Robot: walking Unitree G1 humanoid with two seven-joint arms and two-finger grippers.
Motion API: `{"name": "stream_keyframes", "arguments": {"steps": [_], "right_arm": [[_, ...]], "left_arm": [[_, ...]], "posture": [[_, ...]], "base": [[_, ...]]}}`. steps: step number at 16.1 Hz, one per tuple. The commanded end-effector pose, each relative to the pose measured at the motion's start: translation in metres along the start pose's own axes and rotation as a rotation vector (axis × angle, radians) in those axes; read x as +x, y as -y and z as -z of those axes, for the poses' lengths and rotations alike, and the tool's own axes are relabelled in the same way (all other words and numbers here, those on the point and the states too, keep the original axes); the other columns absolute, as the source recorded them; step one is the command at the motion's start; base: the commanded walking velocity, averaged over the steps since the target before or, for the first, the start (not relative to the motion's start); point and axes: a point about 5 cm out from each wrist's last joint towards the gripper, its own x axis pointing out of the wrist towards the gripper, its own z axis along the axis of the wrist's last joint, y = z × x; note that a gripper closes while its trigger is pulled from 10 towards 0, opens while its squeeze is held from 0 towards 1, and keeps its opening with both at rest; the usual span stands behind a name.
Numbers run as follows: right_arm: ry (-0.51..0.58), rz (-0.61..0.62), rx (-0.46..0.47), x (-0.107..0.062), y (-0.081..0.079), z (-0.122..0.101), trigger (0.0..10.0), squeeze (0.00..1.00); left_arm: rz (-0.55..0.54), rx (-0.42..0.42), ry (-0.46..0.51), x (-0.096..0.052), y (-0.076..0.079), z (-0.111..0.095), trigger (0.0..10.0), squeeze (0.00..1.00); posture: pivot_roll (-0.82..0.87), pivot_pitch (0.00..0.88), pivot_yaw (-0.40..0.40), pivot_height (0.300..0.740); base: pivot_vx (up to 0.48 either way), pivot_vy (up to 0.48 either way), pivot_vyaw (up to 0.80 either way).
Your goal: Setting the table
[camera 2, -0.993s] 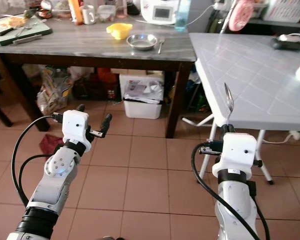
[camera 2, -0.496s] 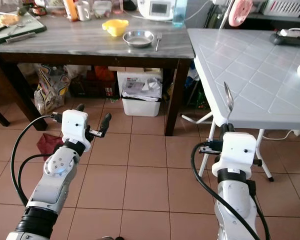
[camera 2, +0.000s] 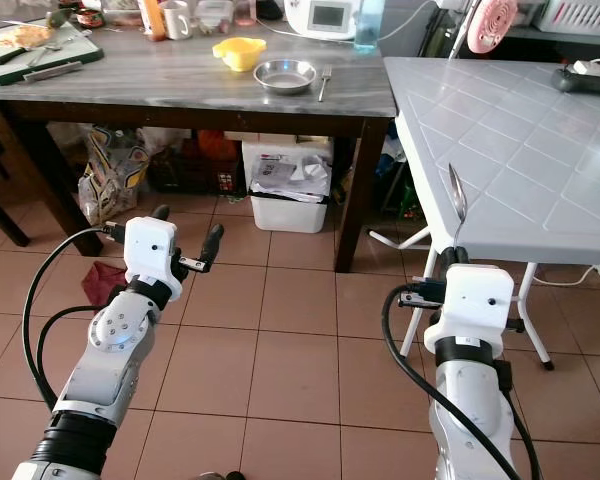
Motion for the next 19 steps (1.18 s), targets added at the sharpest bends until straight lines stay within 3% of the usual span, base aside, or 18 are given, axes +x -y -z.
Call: {"name": "stream_keyframes", "arguments": {"steps": [1,19], "right_arm": [[0.026,0.011,-0.019,0.0019,0.0025,-0.0043,10.0,0.00],[0.031,0.015,-0.030,0.0012,0.0030,-0.0056,10.0,0.00]], "left_arm": [[0.045,-0.007,0.003,0.0002,0.0081,0.0006,10.0,0.00],[0.071,-0.010,0.000,0.0007,0.0132,0.0020,10.0,0.00]], "posture": [[0.04,0.087,-0.020,0.740],[0.04,0.092,-0.015,0.740]], "base": [[0.480,0.000,0.00],[0.480,0.000,0.00]]}}
